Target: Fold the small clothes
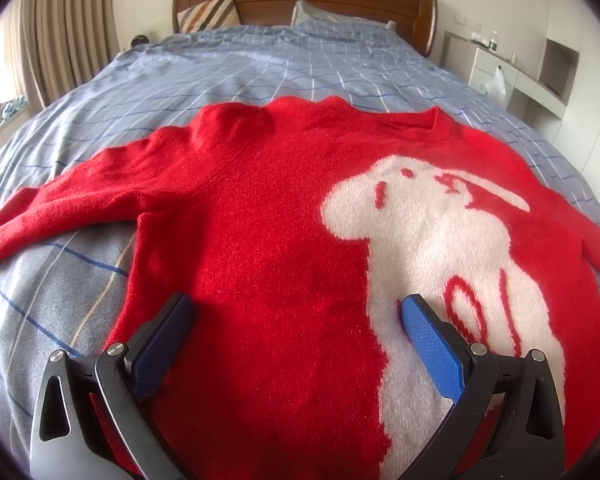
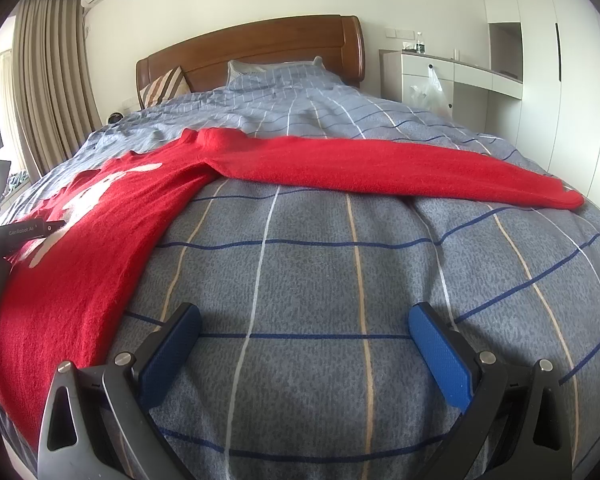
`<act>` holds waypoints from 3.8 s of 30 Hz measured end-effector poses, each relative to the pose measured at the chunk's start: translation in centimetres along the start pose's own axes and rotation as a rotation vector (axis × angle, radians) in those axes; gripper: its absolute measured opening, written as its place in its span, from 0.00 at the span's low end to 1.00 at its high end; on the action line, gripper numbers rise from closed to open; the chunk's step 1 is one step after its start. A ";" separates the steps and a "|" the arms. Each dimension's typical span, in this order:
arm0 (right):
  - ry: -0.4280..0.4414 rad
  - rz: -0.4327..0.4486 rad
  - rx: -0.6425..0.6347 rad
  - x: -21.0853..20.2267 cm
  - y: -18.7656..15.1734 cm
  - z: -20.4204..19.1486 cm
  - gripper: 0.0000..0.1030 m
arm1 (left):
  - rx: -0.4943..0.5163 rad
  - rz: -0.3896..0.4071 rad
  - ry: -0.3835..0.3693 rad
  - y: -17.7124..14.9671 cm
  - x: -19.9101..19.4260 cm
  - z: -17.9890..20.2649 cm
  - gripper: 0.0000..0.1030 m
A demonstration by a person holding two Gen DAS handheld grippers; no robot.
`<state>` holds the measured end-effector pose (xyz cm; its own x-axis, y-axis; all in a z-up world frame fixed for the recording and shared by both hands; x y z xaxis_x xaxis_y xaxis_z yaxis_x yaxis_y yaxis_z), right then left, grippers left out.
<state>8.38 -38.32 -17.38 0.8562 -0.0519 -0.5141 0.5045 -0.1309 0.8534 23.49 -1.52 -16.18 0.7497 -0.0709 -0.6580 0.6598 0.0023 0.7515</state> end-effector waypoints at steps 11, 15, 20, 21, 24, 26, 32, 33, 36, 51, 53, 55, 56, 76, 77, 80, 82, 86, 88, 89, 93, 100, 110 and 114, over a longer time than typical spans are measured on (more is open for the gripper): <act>0.003 -0.002 0.003 0.0 0.0 -0.1 1.00 | -0.009 -0.180 -0.116 0.3 -0.1 -0.4 1.00; 0.035 -0.033 0.042 -0.4 0.7 0.3 0.99 | 0.082 -0.167 -0.097 -0.4 -0.8 0.3 1.00; 0.208 0.026 0.376 -3.4 4.1 5.6 0.99 | 0.128 -0.083 -0.117 -0.8 -6.0 -0.8 0.99; 0.207 0.052 0.451 -4.0 5.0 7.7 0.99 | 0.152 -0.050 -0.117 -0.7 -7.4 -1.0 0.99; 0.145 0.106 0.700 -4.6 6.4 15.2 0.92 | 0.203 0.071 -0.073 0.3 -11.8 -2.1 1.00; 0.107 0.099 0.855 -3.9 6.2 19.5 0.85 | 0.185 0.162 -0.044 1.3 -14.2 -3.2 1.00; 0.136 0.001 1.077 0.6 5.6 24.6 0.58 | -0.041 0.223 -0.054 2.3 -15.2 -7.1 1.00; 0.128 -0.001 1.080 1.1 6.0 24.9 0.56 | -0.058 0.202 -0.042 2.1 -14.5 -7.7 1.00; 0.119 -0.049 1.068 3.0 6.6 24.7 0.42 | -0.063 0.168 0.043 0.9 -12.2 -9.2 1.00; -0.040 0.024 0.607 1.3 14.8 19.6 0.03 | -0.115 0.178 0.247 -3.7 -10.5 -15.3 1.00; 0.047 0.062 0.530 0.7 18.7 15.6 0.03 | -0.146 0.193 0.227 -3.4 -10.6 -15.8 0.99; 0.157 0.090 0.451 0.5 23.1 10.0 0.03 | -0.157 0.204 0.229 -3.3 -10.8 -16.2 0.99; 0.217 0.098 0.415 0.5 25.0 7.0 0.03 | -0.158 0.203 0.235 -3.3 -10.8 -16.3 0.99; 0.646 -0.217 0.208 9.3 18.2 -17.2 0.79 | -0.283 0.135 0.200 -4.1 -9.2 -18.5 1.00; 0.591 -0.206 0.186 9.2 17.4 -15.1 0.79 | -0.274 0.129 0.199 -4.1 -9.0 -18.3 1.00; 0.406 -0.164 0.089 8.8 14.5 -8.6 0.79 | -0.236 0.118 0.212 -4.2 -8.7 -17.5 1.00; 0.294 -0.146 0.058 8.5 12.3 -4.2 0.79 | -0.203 0.105 0.223 -4.4 -8.3 -16.9 1.00; 0.142 -0.141 0.088 8.3 8.4 2.7 0.79 | -0.133 0.061 0.254 -4.9 -7.3 -15.7 1.00; 0.122 -0.149 0.147 8.4 6.4 4.9 0.79 | -0.122 0.049 0.255 -5.1 -7.2 -15.5 1.00; 0.148 -0.106 0.170 8.2 6.2 5.4 0.79 | -0.128 0.042 0.243 -5.1 -7.3 -15.6 1.00; 0.163 -0.049 0.197 7.8 6.4 5.8 0.79 | -0.208 0.048 0.139 -3.7 -8.5 -17.6 1.00; 0.154 -0.022 0.174 7.8 6.3 5.3 0.79 | -0.529 0.034 0.280 0.4 -7.0 -32.2 0.99; 0.126 -0.025 0.146 7.8 6.0 5.0 0.79 | -0.802 0.022 0.134 -0.6 -3.4 -39.6 0.03; 0.121 -0.027 0.142 7.8 6.0 5.0 0.79 | -0.870 0.072 0.242 -1.9 -5.7 -41.5 0.02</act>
<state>17.49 -44.44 -16.68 0.8540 0.0721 -0.5152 0.5140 -0.2694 0.8144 20.12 40.26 -15.93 0.7164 0.1700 -0.6767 0.3431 0.7586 0.5538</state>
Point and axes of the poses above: each gripper's, at about its wrist camera, not at the fingertips, and x roughly the way its jaws point, z to its right, y to its top, the point moved 5 cm from there along x, roughly the way its jaws point, and after that the axes turned 6 degrees about z, right-handed, at the moved point
